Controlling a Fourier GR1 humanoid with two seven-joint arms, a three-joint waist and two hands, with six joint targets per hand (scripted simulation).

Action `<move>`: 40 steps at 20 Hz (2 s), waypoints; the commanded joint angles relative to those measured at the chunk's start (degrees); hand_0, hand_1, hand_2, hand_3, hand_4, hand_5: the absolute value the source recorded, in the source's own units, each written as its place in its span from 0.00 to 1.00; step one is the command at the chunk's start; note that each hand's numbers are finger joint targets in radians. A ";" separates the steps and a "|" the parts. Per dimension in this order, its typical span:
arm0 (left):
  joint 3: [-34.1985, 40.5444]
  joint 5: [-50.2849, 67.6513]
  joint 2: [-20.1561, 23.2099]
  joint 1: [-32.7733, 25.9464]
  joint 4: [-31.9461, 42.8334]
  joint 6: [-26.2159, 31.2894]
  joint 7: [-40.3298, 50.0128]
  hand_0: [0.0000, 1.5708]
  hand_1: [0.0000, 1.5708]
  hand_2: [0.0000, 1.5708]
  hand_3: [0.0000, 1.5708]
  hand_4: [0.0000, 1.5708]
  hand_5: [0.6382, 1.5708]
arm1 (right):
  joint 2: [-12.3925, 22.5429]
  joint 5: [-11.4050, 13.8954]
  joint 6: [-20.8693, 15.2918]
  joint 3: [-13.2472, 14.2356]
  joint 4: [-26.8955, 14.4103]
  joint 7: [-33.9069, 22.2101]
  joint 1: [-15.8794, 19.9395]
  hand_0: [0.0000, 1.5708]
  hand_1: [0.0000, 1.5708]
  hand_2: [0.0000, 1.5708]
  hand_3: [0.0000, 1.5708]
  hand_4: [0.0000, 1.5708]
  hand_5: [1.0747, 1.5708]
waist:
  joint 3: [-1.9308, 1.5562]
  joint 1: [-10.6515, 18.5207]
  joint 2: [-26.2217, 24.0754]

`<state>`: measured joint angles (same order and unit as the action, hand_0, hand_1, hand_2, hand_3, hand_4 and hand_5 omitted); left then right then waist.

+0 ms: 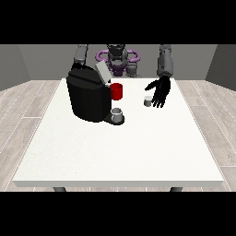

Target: Insert the coffee pod into the coffee machine and close the lid

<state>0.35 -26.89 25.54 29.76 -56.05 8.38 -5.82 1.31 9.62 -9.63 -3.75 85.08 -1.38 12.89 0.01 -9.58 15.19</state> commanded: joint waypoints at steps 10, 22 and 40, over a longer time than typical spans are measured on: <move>-6.44 -14.82 -3.89 4.52 8.37 -10.62 -2.55 0.60 0.60 0.66 0.55 0.27 1.00 | -0.25 0.24 1.04 0.85 -6.39 -0.51 4.09 0.00 0.00 0.00 0.00 0.00 1.00 | -0.01 0.36 -0.52; -7.85 -21.82 -1.55 8.21 17.96 -6.00 -4.43 0.48 0.48 0.62 0.54 0.25 1.00 | -0.26 -1.36 1.91 1.73 -9.78 2.41 3.63 0.00 0.00 0.00 0.00 0.00 1.00 | 0.00 -0.04 -1.04; -4.69 -17.69 -7.36 16.08 13.92 5.67 -5.31 0.88 0.88 0.88 0.84 0.31 1.00 | 1.58 1.37 -0.83 4.78 -19.48 4.92 2.19 0.00 0.00 0.00 0.00 0.00 1.00 | -0.04 3.92 -9.97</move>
<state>-3.68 -44.70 19.59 43.96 -39.86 10.12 -12.48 1.72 12.03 -11.35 -0.82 68.75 0.93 14.65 -0.01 -7.09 7.35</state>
